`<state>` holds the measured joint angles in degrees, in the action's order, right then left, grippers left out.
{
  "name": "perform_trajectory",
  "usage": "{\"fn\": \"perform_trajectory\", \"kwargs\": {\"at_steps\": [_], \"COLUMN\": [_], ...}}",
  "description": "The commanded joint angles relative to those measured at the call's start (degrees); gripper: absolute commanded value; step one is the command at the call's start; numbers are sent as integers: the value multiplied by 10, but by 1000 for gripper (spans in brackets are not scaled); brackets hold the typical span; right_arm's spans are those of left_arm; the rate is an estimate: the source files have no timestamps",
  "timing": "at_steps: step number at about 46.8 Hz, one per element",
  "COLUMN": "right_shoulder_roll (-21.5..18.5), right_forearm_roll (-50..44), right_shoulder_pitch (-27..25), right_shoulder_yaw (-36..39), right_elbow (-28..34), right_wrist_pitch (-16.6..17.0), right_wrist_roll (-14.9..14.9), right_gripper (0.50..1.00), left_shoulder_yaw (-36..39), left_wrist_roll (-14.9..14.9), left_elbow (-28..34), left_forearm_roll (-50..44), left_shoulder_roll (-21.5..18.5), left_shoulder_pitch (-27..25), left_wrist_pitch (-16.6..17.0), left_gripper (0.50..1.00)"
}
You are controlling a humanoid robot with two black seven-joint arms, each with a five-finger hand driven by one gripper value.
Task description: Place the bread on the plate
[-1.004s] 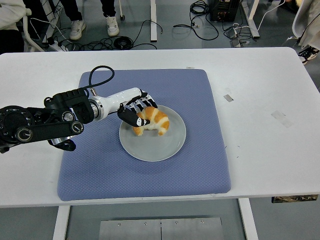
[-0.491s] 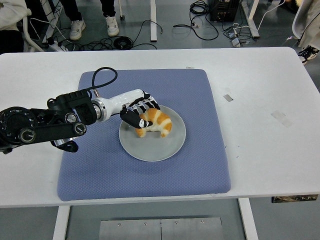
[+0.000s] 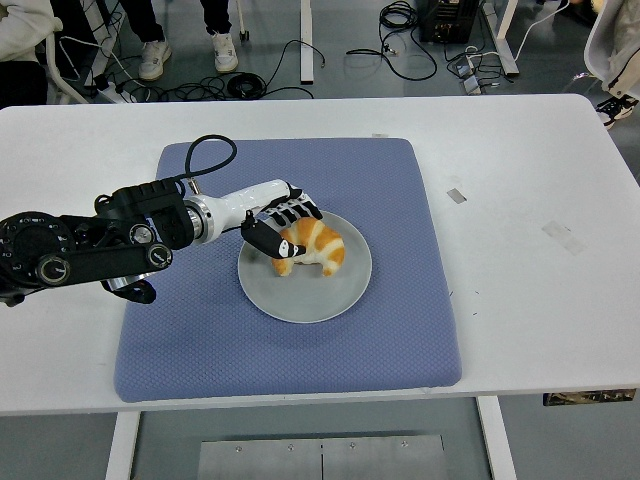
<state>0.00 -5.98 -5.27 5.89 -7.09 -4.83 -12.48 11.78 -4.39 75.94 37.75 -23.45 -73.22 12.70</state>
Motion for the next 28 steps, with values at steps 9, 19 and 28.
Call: {"fn": "perform_trajectory", "kwargs": {"at_steps": [9, 19, 28], "right_shoulder_roll": [0, 0, 0], "right_forearm_roll": [0, 0, 0], "right_shoulder_pitch": [-1, 0, 0], "right_shoulder_yaw": [0, 0, 0], "right_elbow": [0, 0, 0], "right_wrist_pitch": [0, 0, 0], "right_wrist_roll": [0, 0, 0], "right_gripper": [1000, 1000, 1000], "left_shoulder_yaw": [-3, -9, -38], "left_wrist_roll": [-1, -1, -1], "left_elbow": [0, 1, 0], "left_forearm_roll": [-7, -8, -21], "left_shoulder_roll": [-3, -5, -15], "left_shoulder_pitch": [0, -2, -27], "left_wrist_pitch": [-14, -15, -44], "left_gripper": [892, 928, 958]}}
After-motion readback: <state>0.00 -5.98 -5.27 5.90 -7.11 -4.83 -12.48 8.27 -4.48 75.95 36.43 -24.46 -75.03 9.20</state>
